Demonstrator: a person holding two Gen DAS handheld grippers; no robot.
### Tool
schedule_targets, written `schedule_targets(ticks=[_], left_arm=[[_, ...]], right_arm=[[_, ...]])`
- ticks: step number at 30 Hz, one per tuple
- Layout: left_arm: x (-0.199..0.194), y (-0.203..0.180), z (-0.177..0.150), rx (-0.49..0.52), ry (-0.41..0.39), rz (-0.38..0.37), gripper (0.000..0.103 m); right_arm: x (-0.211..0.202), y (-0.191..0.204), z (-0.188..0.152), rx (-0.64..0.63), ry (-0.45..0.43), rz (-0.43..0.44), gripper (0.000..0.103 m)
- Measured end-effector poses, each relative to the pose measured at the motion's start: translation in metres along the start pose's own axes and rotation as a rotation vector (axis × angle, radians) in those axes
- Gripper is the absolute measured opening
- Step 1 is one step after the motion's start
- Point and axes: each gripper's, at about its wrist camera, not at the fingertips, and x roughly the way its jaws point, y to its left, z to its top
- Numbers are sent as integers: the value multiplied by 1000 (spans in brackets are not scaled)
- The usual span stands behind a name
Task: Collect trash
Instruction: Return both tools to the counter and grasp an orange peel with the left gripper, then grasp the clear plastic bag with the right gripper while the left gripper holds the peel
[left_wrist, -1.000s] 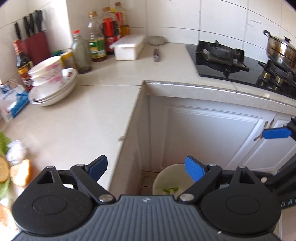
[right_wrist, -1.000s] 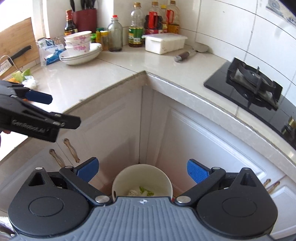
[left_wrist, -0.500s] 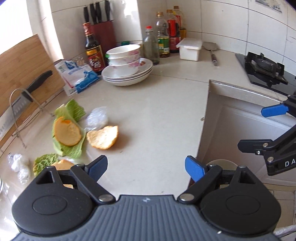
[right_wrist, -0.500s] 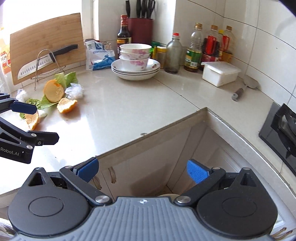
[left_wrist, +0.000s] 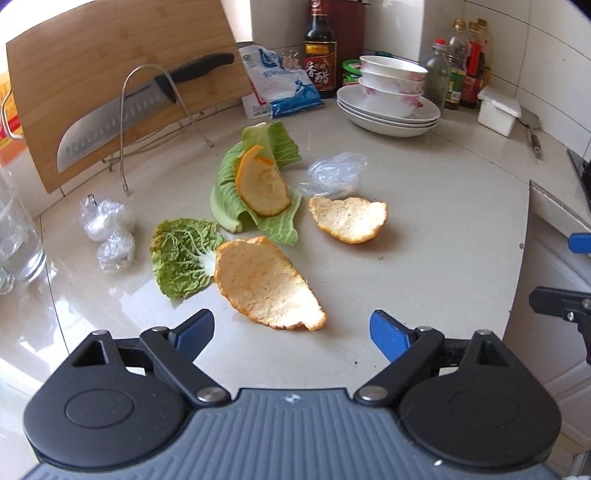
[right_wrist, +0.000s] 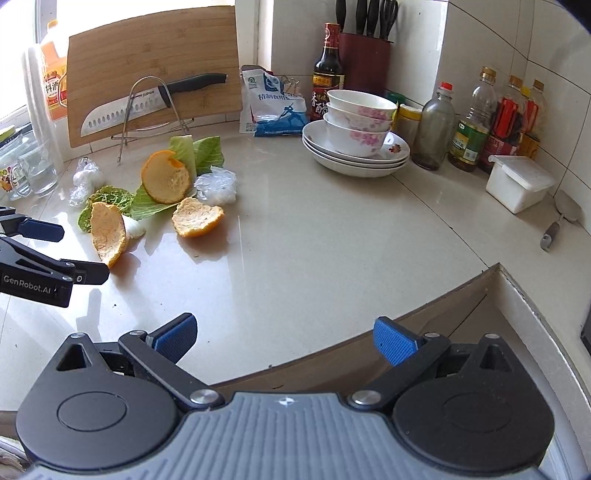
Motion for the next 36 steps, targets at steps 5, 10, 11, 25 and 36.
schedule_targets(ticks=[5, 10, 11, 25, 36], left_arm=[[18, 13, 9, -114, 3, 5, 91], [36, 21, 18, -181, -7, 44, 91], [39, 22, 18, -191, -5, 50, 91], [51, 19, 17, -256, 27, 95, 73], [39, 21, 18, -251, 39, 59, 47]], right_arm=[[6, -1, 4, -16, 13, -3, 103], [13, -4, 5, -26, 34, -11, 103], [14, -5, 6, -28, 37, -10, 103], [34, -1, 20, -51, 43, 32, 103], [51, 7, 31, -78, 40, 74, 103]])
